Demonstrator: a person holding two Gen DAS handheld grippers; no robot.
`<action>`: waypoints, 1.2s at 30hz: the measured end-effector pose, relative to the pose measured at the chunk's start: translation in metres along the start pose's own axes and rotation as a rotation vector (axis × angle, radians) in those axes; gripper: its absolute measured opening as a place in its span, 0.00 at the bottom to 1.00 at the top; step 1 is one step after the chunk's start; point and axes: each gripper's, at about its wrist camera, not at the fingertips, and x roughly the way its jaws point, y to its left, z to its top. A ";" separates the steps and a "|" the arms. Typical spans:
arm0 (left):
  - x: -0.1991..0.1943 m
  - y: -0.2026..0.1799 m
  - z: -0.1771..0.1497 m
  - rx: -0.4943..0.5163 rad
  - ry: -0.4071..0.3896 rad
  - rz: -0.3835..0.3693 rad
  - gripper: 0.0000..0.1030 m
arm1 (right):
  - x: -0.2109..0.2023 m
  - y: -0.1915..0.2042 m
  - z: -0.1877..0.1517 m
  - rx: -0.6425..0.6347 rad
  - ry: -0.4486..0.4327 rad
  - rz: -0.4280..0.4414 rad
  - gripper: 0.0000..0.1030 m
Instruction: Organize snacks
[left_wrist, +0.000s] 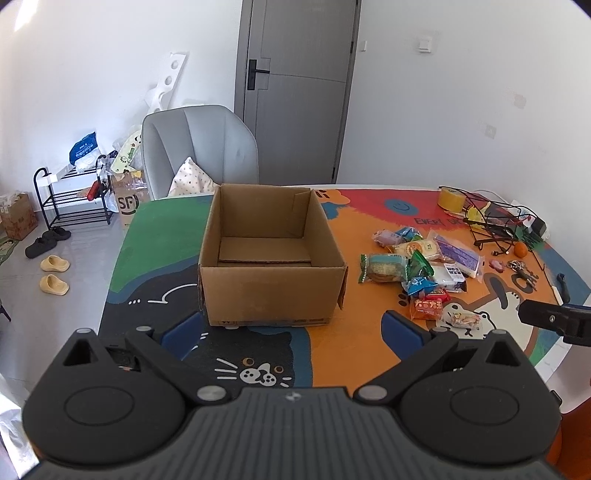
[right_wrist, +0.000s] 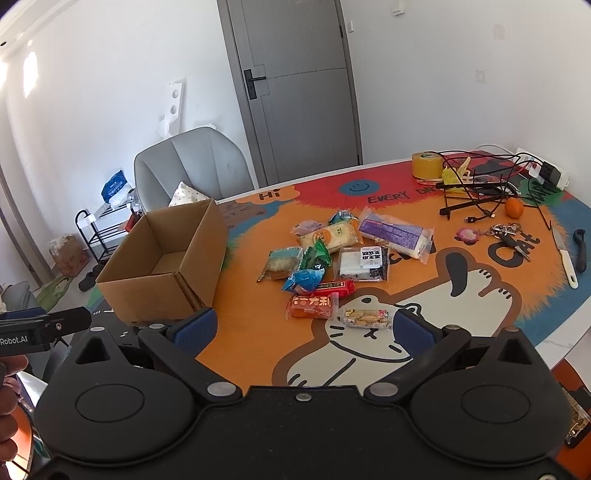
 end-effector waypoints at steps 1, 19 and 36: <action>-0.001 0.000 0.000 0.000 -0.002 0.000 1.00 | 0.001 0.000 0.000 0.001 0.000 0.001 1.00; -0.003 0.005 0.000 -0.016 -0.009 0.010 1.00 | 0.000 0.001 -0.001 0.001 0.001 0.007 1.00; -0.005 0.005 0.001 -0.022 -0.019 0.011 1.00 | 0.001 -0.001 -0.001 0.003 0.009 0.003 1.00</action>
